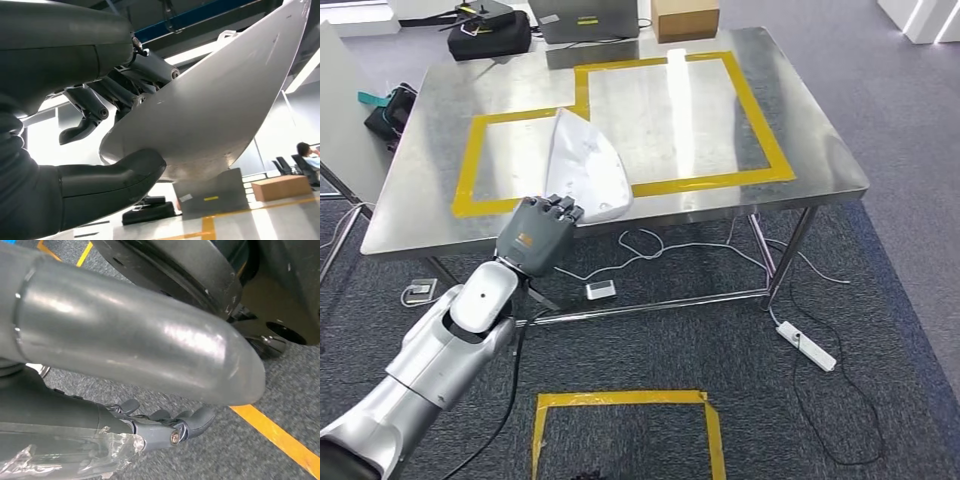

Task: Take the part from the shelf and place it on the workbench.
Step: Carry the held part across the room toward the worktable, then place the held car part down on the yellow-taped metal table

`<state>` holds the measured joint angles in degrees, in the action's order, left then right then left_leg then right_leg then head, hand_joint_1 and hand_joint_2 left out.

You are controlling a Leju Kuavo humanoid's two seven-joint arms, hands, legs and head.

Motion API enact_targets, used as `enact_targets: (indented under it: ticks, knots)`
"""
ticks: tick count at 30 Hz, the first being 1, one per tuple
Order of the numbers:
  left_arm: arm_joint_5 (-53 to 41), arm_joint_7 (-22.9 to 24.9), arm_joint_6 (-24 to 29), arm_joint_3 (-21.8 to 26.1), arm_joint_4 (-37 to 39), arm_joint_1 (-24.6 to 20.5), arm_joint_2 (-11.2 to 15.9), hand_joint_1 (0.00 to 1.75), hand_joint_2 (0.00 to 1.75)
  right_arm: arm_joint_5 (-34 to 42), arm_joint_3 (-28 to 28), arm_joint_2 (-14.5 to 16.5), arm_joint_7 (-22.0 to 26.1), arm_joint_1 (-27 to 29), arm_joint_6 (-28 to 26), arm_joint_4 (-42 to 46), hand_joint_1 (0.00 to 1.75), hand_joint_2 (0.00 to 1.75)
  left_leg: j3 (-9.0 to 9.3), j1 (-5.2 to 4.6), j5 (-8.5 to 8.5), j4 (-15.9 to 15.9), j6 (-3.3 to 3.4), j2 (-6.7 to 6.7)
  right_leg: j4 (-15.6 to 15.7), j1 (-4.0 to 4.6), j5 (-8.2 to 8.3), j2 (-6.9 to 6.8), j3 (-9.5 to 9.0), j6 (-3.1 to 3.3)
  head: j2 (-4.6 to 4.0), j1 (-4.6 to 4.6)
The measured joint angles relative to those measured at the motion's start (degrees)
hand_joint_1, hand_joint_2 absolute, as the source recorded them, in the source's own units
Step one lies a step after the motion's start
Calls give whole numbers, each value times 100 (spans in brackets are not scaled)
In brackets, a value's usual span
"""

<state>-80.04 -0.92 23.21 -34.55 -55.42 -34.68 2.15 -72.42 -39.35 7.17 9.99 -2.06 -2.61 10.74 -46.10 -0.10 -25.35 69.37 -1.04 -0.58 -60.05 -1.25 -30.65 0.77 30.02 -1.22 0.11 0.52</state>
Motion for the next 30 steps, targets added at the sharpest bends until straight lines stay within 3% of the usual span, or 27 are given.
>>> enact_targets:
  ticks: [3,5,6,8,9,10,12,13,14,16,17,18,20,22,25,26,27,28,30]
  knots:
    - [57,45,2,107,3,23,25,175,175,-4,-3,19,1,8,0,-10,0,0,399,-199,842,-1292,244,0,197,64,-240,-19,-409,-59,0,-22]
    - [77,46,17,139,4,23,32,175,175,-8,-5,13,2,-13,-1,-8,0,0,565,-172,752,-1388,259,-24,173,88,-150,-23,-498,-107,0,-22]
    - [83,46,34,165,9,23,38,175,175,-9,-6,9,2,-23,-1,-7,0,0,650,-155,710,-1413,281,-32,-40,97,-58,-26,-420,-120,0,-14]
    - [96,46,69,207,36,42,48,175,175,-11,-9,8,2,-38,-2,-7,0,0,798,-142,599,-1431,322,-44,-739,117,-52,-29,21,-108,0,6]
    - [105,43,82,220,57,66,52,175,175,-13,-11,8,1,-38,-2,-7,0,0,869,-144,529,-1430,341,-48,-1093,131,-191,-28,297,-96,0,11]
    - [120,36,86,224,80,96,56,175,175,-14,-13,8,1,-29,-1,-8,0,0,948,-146,459,-1428,354,-55,-1323,144,-442,-27,546,-93,0,13]
    - [213,-11,48,231,131,144,55,175,175,-20,-18,8,0,-2,1,-9,0,0,1147,-152,309,-1425,363,-84,-1328,162,-905,-26,858,-103,0,18]
    - [299,-54,2,240,161,152,52,175,175,-26,-20,8,0,8,2,-9,0,0,1262,-156,226,-1425,360,-100,-1128,164,-915,-26,925,-107,0,19]
    - [395,-98,-47,255,193,152,48,175,175,-33,-22,8,0,14,2,-9,0,0,1378,-159,136,-1424,355,-113,-821,163,-668,-24,952,-112,0,21]
    - [526,-153,-95,284,271,144,39,175,175,-45,-29,9,0,23,6,-18,0,0,1554,-177,-37,-1390,333,-132,-131,162,333,-23,963,-93,0,22]
    - [543,-159,-80,299,305,140,36,175,175,-51,-33,9,-2,22,8,-21,0,0,1598,-184,-118,-1368,318,-143,86,167,751,-22,953,-66,0,19]
    - [539,-159,-50,315,333,133,33,175,175,-56,-37,8,-3,17,11,-25,0,0,1619,-190,-175,-1339,301,-153,192,174,986,-25,945,-29,0,15]
    - [502,-159,22,352,361,113,32,175,175,-69,-43,5,-6,-10,11,-23,0,0,1630,-189,-256,-1297,263,-155,194,167,991,-28,890,42,0,7]
    - [455,-156,107,371,380,93,36,175,175,-78,-46,4,-5,-34,9,-22,0,0,1520,-175,-368,-1049,179,-103,203,134,943,-31,828,97,0,-10]
    - [413,-148,199,373,436,105,40,175,175,-86,-49,3,-4,-59,9,-22,0,0,872,-81,-779,-23,33,-35,206,101,856,-34,756,129,0,-26]
    - [402,-146,212,373,459,119,40,175,175,-91,-50,2,-4,-61,10,-22,0,0,659,-47,-846,235,4,-31,204,90,827,-35,737,122,0,-27]
    - [381,-138,221,373,482,130,40,175,175,-97,-50,2,-3,-61,10,-22,0,0,540,-20,-793,302,-17,-29,202,78,798,-34,712,111,0,-28]
    - [355,-122,226,373,504,135,41,175,175,-103,-51,2,-1,-61,11,-22,0,0,530,1,-617,162,-32,-27,201,65,769,-32,678,93,0,-28]
    - [274,-73,229,373,545,111,42,175,175,-119,-51,2,7,-58,16,-22,0,0,751,27,-65,-545,-51,-4,201,37,706,-28,594,36,0,-29]
